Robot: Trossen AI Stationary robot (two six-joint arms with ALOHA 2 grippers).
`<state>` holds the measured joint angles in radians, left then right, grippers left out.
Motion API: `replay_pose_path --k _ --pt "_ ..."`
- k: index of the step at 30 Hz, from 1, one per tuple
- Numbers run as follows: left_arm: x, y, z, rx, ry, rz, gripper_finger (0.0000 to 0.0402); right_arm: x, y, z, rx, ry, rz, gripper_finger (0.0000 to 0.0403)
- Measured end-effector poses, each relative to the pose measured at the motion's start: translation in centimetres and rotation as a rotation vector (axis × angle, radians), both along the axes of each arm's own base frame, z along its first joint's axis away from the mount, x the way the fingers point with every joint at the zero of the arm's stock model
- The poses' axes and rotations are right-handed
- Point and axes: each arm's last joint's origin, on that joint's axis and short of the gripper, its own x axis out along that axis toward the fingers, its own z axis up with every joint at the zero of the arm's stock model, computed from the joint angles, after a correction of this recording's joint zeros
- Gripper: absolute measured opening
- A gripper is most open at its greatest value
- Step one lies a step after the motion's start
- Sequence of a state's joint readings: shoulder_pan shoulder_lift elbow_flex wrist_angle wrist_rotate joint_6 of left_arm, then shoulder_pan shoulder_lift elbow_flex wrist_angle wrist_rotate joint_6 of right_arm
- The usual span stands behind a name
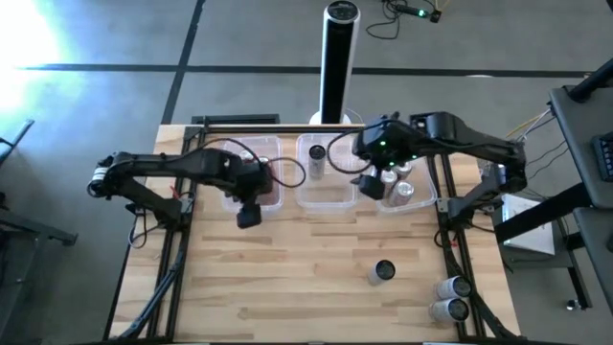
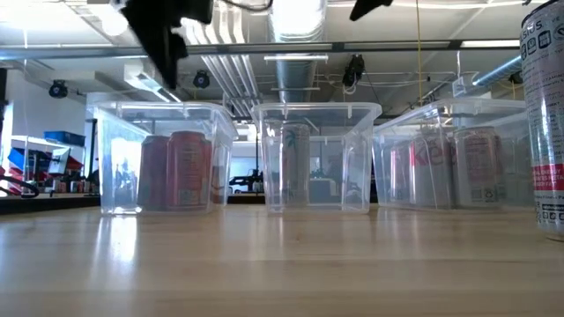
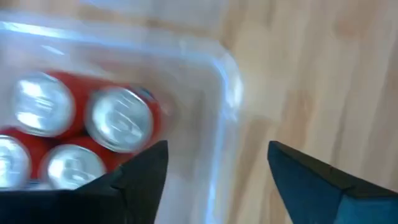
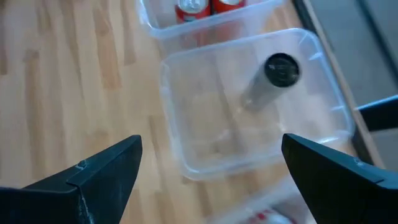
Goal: Sort soda cans
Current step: Adjust the transparent bins to align them on the table
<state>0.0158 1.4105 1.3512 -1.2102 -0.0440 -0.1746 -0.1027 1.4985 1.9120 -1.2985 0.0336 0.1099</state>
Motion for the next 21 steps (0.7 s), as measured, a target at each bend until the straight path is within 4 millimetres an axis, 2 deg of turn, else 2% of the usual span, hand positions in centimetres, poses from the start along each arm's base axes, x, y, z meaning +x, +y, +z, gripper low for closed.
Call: replay_pose_path --k 4,7,10,13,18,21 --pt "0.8 0.7 2.6 0.099 -0.145 0.153 0.0275 -1.7 -0.8 -0.3 -0.110 0.052 -0.014 0.0381" --pt "2.3 1.9 4.6 0.169 -0.336 0.375 0.0279 -2.6 -1.9 -1.4 -0.170 0.122 -0.032 0.0381" --pt "3.1 2.9 6.8 0.272 -0.498 0.595 0.0278 -3.2 -3.9 -3.1 -0.182 0.201 -0.075 0.0381" --pt "3.5 3.4 8.6 0.385 -0.594 0.783 0.0276 -3.9 -6.6 -4.9 -0.163 0.263 -0.163 0.0381" --pt "4.1 4.1 10.9 0.483 -0.606 0.806 0.0269 -5.9 -12.1 -8.0 -0.049 0.339 -0.484 0.0381" --pt "4.7 4.7 11.7 0.562 -0.562 0.712 0.0264 -7.3 -14.0 -9.7 0.041 0.399 -0.676 0.0381"
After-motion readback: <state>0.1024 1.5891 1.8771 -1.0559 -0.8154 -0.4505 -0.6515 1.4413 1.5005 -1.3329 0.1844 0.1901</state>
